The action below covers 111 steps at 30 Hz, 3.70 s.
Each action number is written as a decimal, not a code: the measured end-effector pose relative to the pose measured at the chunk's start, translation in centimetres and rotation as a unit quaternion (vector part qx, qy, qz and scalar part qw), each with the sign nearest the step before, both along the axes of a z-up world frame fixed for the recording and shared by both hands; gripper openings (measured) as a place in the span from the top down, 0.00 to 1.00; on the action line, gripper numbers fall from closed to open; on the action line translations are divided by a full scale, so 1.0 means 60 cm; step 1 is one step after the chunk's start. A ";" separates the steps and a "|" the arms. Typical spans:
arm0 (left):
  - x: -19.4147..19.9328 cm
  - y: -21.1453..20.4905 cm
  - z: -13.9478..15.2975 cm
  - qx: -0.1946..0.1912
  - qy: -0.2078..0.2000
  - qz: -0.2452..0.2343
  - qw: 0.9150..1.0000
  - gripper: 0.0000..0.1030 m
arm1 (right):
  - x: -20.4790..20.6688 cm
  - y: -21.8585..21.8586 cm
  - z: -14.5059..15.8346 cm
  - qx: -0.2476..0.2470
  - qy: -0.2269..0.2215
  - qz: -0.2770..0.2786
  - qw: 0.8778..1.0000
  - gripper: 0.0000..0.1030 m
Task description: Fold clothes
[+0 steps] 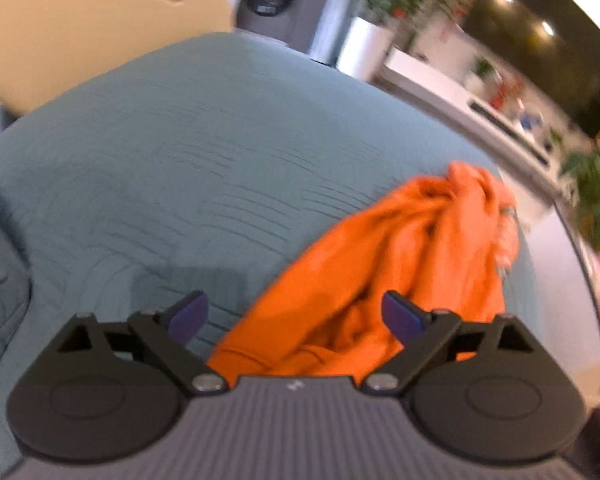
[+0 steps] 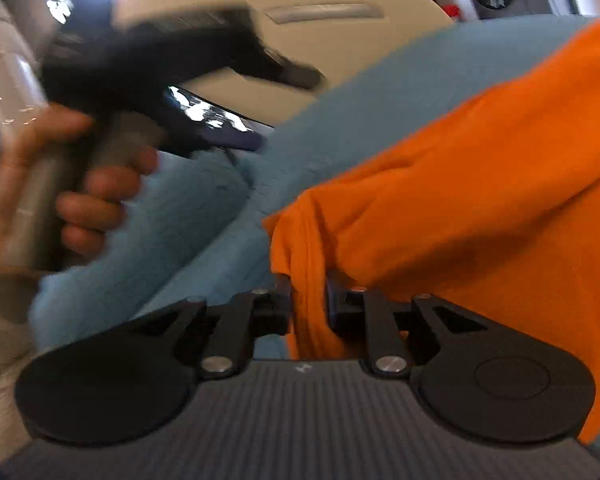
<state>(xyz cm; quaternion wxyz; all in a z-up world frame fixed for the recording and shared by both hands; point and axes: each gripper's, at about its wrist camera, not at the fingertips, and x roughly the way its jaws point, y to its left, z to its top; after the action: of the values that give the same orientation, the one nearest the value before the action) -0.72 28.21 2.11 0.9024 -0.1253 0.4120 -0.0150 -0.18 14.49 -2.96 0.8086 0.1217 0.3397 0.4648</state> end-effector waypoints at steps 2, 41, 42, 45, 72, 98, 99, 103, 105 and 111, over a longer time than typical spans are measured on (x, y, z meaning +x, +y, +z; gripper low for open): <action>-0.001 -0.033 0.018 0.007 -0.016 -0.013 1.000 0.08 | -0.008 -0.044 0.033 0.006 -0.032 0.034 0.999 0.17; 0.088 -0.260 -0.102 0.080 0.037 0.063 0.994 0.00 | 0.153 -0.237 -0.080 -0.092 -0.065 -0.175 0.978 0.12; 0.086 -0.259 -0.101 0.080 0.037 0.062 0.994 0.00 | 0.157 -0.234 -0.084 -0.089 -0.058 -0.174 0.979 0.10; 0.082 -0.257 -0.092 0.065 0.042 0.061 0.995 0.00 | 0.149 -0.230 -0.079 -0.111 -0.071 -0.169 0.977 0.08; 0.075 -0.236 -0.073 -0.016 0.003 0.099 0.995 0.00 | 0.347 -0.526 -0.026 0.076 -0.016 -0.379 0.922 0.08; 0.104 -0.238 -0.102 0.019 0.021 0.071 0.997 0.00 | 0.666 -0.453 -0.078 -0.100 -0.014 -0.209 0.973 0.77; 0.104 -0.234 -0.101 0.011 0.021 0.072 0.997 0.00 | 0.662 -0.444 -0.065 -0.118 -0.032 -0.211 0.970 0.78; 0.103 -0.205 -0.094 -0.033 0.028 0.078 0.996 0.00 | 0.586 -0.385 0.033 -0.164 -0.185 -0.192 0.950 0.79; 0.100 -0.186 -0.085 -0.051 0.025 0.091 0.994 0.00 | 0.508 -0.319 0.083 -0.220 -0.300 -0.144 0.917 0.79; 0.078 -0.102 -0.054 -0.130 0.002 0.152 0.980 0.00 | 0.233 -0.157 0.043 -0.333 -0.547 0.062 0.765 0.79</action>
<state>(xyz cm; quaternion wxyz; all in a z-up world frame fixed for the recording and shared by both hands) 3.94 22.07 -1.15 0.8693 -0.3030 0.3843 0.0695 13.79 5.04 -0.37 0.8162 -0.4518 -0.0202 0.3596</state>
